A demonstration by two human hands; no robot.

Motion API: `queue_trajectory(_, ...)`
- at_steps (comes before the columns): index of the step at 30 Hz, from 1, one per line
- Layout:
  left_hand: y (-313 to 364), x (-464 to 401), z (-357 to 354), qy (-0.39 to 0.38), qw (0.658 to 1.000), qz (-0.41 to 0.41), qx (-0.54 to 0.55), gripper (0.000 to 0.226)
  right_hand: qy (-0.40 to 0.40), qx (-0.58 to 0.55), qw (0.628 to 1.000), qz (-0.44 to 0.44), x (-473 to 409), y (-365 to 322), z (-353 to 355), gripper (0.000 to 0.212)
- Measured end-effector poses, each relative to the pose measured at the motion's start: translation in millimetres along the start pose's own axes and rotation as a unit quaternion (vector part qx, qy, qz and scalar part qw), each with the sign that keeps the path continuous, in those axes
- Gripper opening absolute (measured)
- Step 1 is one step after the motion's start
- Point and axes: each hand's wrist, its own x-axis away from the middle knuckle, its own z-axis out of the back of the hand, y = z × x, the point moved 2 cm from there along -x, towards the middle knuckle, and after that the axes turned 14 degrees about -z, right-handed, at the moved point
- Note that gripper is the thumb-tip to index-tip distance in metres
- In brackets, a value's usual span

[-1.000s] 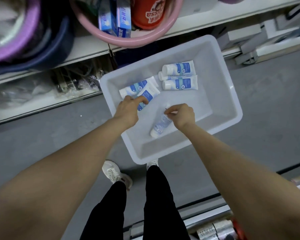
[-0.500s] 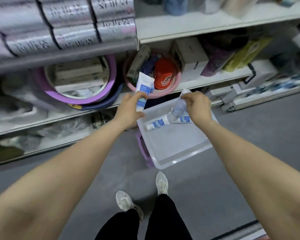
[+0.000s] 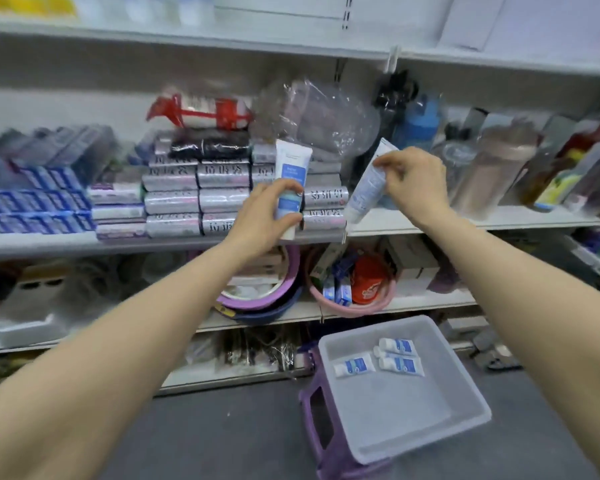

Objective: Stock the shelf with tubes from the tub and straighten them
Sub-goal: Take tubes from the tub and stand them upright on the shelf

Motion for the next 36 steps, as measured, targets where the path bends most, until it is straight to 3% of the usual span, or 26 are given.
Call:
queue_trajectory(8, 39.6, -48.1, 114.6, 0.113, 0.99, -0.075, -0.046, 0.037, 0.052, -0.086, 0.991, 0.089, -63.8, -115.5, 57.5, 0.029)
queue_trajectory(16, 46.4, -102.5, 178.8, 0.202, 0.966, -0.115, -0.11, 0.035, 0.074, -0.164, 0.976, 0.122, -137.4, -189.0, 82.3, 0.031)
queue_trajectory(23, 24.7, -164.8, 189.0, 0.219, 0.96, -0.134, -0.114, 0.039, 0.043, -0.215, 0.966, 0.134, -208.4, -223.0, 71.3, 0.032)
queue_trajectory(36, -21.4, -233.8, 165.8, 0.213, 0.959, -0.121, -0.145, 0.039, -0.028, -0.209, 0.965, 0.157, -298.4, -249.2, -10.7, 0.023)
